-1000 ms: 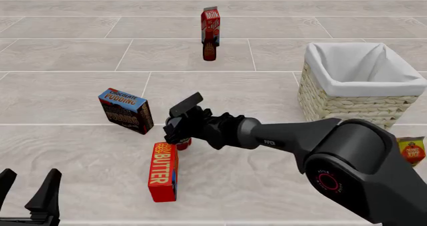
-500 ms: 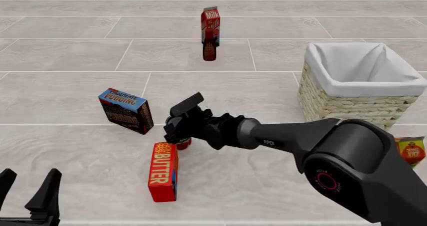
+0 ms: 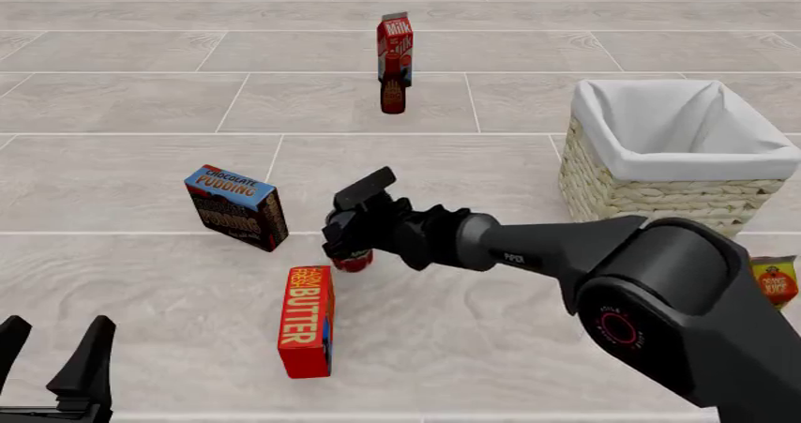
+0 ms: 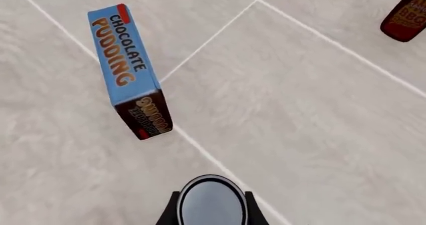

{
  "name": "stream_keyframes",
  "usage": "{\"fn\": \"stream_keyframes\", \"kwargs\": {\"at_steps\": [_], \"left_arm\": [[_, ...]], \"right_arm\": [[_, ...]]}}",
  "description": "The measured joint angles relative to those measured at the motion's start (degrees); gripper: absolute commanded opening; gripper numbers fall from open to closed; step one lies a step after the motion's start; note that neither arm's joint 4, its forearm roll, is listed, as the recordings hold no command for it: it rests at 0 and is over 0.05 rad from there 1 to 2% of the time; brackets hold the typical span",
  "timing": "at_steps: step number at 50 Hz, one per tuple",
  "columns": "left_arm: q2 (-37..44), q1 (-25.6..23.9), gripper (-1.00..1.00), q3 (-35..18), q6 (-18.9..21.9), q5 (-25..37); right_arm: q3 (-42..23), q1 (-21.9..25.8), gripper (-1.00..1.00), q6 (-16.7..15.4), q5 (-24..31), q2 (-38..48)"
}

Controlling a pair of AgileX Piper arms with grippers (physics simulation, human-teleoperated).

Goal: Pick the tomato sauce and place it in the basket.

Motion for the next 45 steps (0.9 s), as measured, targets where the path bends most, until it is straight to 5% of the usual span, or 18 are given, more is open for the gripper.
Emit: {"fn": "stream_keyframes", "kwargs": {"at_steps": [45], "left_arm": [[0.0, 0.0, 1.0, 0.0, 0.0, 0.0]], "right_arm": [[2.9, -5.7, -1.0, -3.6, 0.8, -6.2]]}}
